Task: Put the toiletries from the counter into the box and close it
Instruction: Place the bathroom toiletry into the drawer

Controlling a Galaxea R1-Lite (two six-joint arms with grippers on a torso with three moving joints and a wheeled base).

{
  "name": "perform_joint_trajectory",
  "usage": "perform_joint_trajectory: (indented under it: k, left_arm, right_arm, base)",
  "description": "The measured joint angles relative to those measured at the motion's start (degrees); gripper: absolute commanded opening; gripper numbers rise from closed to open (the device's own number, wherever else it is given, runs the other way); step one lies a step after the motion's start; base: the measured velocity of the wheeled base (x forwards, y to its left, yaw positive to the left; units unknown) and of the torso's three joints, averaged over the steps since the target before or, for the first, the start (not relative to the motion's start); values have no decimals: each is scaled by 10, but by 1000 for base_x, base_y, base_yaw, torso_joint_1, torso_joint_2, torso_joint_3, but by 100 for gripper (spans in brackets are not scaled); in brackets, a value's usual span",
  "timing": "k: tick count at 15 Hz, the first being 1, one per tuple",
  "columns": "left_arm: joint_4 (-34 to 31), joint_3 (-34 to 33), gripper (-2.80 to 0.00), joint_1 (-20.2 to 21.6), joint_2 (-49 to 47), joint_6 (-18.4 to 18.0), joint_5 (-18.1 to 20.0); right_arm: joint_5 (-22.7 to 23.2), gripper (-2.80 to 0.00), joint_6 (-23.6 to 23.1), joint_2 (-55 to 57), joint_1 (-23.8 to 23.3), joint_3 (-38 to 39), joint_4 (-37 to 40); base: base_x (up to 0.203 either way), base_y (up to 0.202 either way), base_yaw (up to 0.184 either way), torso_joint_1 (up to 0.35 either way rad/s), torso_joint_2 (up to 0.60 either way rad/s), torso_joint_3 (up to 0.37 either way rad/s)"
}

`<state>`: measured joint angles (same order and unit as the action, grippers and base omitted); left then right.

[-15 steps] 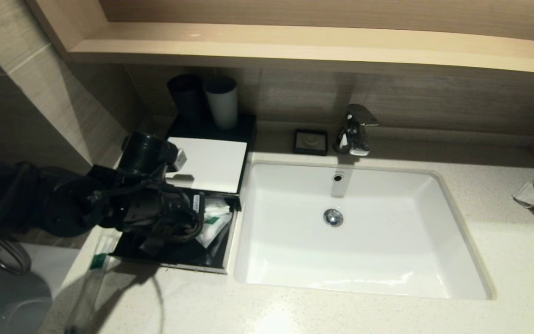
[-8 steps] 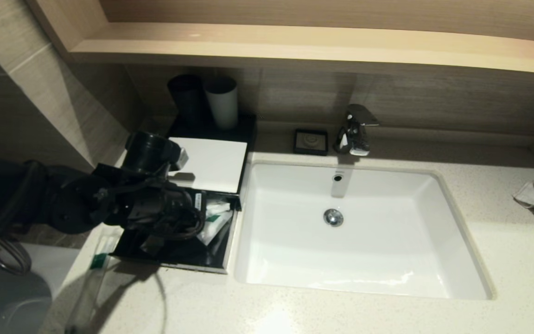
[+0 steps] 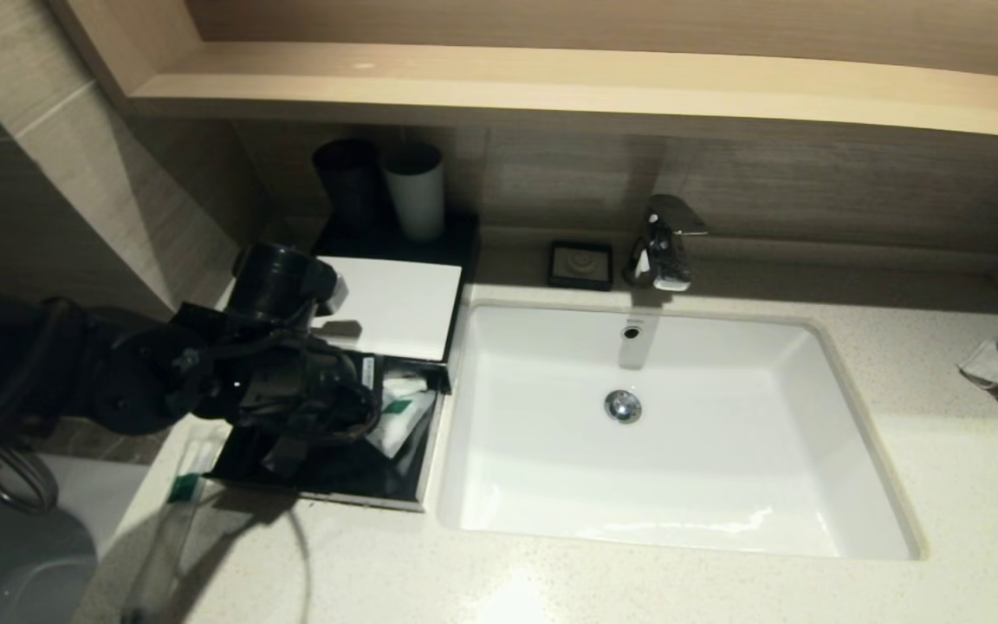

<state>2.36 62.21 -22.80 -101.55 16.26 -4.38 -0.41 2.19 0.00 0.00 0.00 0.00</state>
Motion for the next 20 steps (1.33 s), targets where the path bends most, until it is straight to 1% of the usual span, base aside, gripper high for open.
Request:
perform_joint_trajectory:
  k: [9, 16, 17, 20]
  left_arm:
    - [-6, -14, 0, 0, 36, 2, -1]
    - [-7, -69, 0, -1, 111, 2, -1]
    - [-8, -76, -280, -1, 124, 2, -1]
    - [-27, -90, -280, 0, 167, 2, -2]
  right_arm:
    - [0, -280, 0, 0, 0, 0, 0]
    - [0, -280, 0, 0, 0, 0, 0]
    - [0, -280, 0, 0, 0, 0, 0]
    - [0, -280, 0, 0, 0, 0, 0]
  base:
    - [0, 0, 0, 0, 0, 0]
    - [0, 0, 0, 0, 0, 0]
    - [0, 0, 0, 0, 0, 0]
    - [0, 0, 0, 0, 0, 0]
